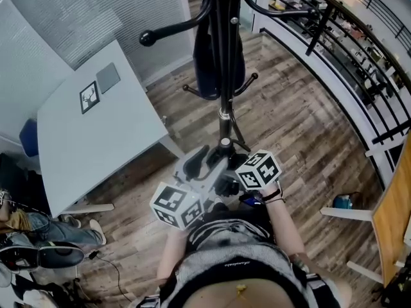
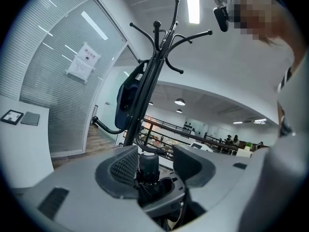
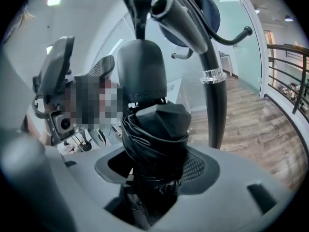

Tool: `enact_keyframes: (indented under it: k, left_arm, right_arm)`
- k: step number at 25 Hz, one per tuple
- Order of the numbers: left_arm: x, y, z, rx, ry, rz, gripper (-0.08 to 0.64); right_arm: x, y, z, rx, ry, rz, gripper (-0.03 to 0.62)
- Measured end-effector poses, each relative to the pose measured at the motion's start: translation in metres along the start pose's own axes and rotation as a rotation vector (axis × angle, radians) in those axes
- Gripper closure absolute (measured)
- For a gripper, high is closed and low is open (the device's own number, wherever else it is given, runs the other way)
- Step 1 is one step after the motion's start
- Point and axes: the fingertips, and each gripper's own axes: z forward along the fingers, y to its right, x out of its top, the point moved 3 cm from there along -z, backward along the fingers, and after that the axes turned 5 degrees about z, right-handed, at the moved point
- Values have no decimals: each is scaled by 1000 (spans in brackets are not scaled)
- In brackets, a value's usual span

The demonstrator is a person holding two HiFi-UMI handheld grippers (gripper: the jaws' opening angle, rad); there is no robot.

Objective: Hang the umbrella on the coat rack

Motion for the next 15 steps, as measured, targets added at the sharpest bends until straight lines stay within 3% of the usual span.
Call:
enact_keyframes:
  k: [15]
  left_arm:
    - [-4,-7,1,28,-3,-13,347]
  right_arm:
    - [-1,7,0,-6,-18,-26,327]
